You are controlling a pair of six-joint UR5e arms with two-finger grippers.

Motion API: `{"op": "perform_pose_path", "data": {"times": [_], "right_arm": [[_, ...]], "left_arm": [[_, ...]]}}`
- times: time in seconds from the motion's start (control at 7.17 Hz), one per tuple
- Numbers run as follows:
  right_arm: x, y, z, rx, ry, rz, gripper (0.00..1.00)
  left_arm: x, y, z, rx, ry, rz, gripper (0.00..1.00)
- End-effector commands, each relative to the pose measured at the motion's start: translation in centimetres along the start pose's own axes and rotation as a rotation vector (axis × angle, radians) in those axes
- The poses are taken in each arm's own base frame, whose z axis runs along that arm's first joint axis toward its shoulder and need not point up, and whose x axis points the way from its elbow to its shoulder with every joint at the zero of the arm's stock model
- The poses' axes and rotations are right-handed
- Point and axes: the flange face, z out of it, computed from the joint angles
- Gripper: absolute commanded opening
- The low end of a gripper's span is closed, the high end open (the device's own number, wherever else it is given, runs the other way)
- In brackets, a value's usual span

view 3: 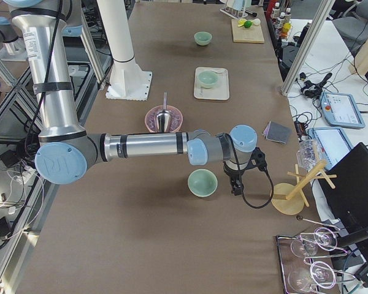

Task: Stack green bowls together

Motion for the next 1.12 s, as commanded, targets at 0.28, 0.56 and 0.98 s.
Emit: {"op": "perform_pose_path", "data": {"times": [0.28, 0.56, 0.98], "right_arm": [[-0.6, -0.2, 0.5, -0.007, -0.005, -0.012, 1.0], [-1.0, 0.0, 3.3, -0.058, -0.014, -0.015, 1.0], [-1.0, 0.5, 4.8, -0.087, -0.02, -0.011, 1.0]], "left_arm": [[4.0, -3.1, 0.4, 0.004, 0.02, -0.11, 0.97], [9.3, -4.2, 3.9, -0.062, 0.047, -0.089, 0.95], [15.5, -4.7, 9.0, -0.073, 0.029, -0.088, 0.88]]}}
